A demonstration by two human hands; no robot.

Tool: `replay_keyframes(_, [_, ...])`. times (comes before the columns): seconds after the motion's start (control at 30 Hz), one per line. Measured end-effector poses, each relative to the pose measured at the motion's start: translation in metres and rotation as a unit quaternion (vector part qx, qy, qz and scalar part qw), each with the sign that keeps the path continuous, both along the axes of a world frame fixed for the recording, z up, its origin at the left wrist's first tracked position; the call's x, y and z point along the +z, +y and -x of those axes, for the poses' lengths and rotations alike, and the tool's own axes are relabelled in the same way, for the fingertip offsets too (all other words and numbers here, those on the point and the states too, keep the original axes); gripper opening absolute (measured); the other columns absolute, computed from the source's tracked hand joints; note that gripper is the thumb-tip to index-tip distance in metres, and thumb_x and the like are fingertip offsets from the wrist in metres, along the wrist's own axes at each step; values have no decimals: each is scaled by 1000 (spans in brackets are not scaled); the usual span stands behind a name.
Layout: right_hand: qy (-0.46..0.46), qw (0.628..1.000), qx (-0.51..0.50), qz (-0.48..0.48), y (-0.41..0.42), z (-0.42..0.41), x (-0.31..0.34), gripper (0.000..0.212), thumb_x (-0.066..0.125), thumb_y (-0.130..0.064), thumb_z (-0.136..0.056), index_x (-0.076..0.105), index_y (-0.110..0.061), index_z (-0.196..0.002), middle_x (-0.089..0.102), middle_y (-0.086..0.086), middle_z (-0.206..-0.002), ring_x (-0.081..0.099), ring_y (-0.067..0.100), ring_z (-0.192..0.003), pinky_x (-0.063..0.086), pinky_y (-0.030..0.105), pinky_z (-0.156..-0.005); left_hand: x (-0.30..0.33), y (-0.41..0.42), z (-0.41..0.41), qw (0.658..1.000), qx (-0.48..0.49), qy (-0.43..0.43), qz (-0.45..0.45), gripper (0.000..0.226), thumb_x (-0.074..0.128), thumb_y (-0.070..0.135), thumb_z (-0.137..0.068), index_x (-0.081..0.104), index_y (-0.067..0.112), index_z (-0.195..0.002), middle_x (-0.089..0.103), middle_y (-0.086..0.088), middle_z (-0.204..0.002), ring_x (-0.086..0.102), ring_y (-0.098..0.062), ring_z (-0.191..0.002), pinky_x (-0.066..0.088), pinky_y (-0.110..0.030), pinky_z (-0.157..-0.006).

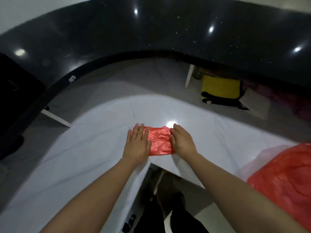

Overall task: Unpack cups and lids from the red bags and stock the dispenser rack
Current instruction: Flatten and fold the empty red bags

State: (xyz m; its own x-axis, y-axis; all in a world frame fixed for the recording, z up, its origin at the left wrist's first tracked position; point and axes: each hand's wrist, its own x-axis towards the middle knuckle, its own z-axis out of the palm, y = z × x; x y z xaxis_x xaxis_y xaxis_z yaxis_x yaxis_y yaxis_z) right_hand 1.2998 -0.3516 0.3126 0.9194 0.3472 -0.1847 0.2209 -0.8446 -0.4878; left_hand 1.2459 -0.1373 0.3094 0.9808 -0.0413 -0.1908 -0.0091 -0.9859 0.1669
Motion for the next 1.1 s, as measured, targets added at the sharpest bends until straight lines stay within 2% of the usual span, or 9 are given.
replay_keyframes(0.07, [-12,997,-65,-26,-18,-2,14,29,54,-17,-99,68,-7,-123,58,13,-127,59,34,-112,48,40,-95,17,-9,2,995,-28,-84,38,49,29,38,-104,59,15,-134,56,-8,-140,44,-30,-135,28,-46,-119])
replay_keyframes(0.1, [1,996,-87,-27,-27,-1,21,27,57,-12,-98,69,-8,-122,57,12,-125,61,32,-106,50,39,-92,24,-15,4,991,-38,-116,50,45,31,38,-102,68,16,-115,65,-6,-117,56,-28,-116,38,-44,-108])
replay_keyframes(0.2, [29,993,-112,-8,-58,2,45,27,56,-4,-96,69,-10,-119,57,8,-118,62,26,-98,51,34,-84,48,-44,7,990,-43,-112,78,44,29,40,-99,63,21,-79,62,2,-79,55,-21,-78,46,-41,-84])
replay_keyframes(0.33, [28,987,-161,10,-106,9,81,28,52,1,-96,71,-12,-111,62,6,-111,62,25,-94,56,36,-79,71,-87,5,989,-74,-86,96,42,37,31,-96,50,18,-58,56,1,-61,51,-23,-59,44,-38,-61])
replay_keyframes(0.47, [34,972,-232,13,-161,33,110,18,54,-16,-98,70,-13,-106,65,6,-105,63,25,-91,51,31,-73,84,-136,10,985,-142,-38,92,40,41,27,-95,41,11,-59,47,-5,-58,46,-28,-57,31,-38,-52])
replay_keyframes(0.63, [-8,942,-333,41,-230,96,145,21,51,-30,-89,53,-16,-73,63,5,-77,60,31,-79,42,35,-62,93,-196,28,960,-251,47,112,21,40,20,-73,22,17,-61,21,-2,-62,20,-19,-60,13,-38,-51])
replay_keyframes(0.8, [-36,902,-428,46,-296,175,163,30,51,-34,-83,42,-15,-63,57,5,-64,56,33,-67,28,35,-51,78,-240,54,949,-295,43,100,42,41,25,-100,29,19,-60,33,3,-57,31,-14,-54,21,-28,-47])
replay_keyframes(0.93, [-37,889,-451,72,-325,223,160,31,51,-33,-87,42,-15,-63,61,9,-69,55,34,-69,30,36,-54,66,-264,80,946,-253,96,181,39,38,32,-99,35,20,-63,42,5,-58,36,-11,-55,31,-30,-52])
replay_keyframes(1.1, [-30,924,-378,41,-331,259,138,28,55,-30,-90,38,-21,-69,51,0,-64,51,28,-65,34,36,-55,59,-299,115,920,-140,264,255,50,39,60,-101,68,19,-95,71,1,-95,65,-13,-84,50,-28,-72])
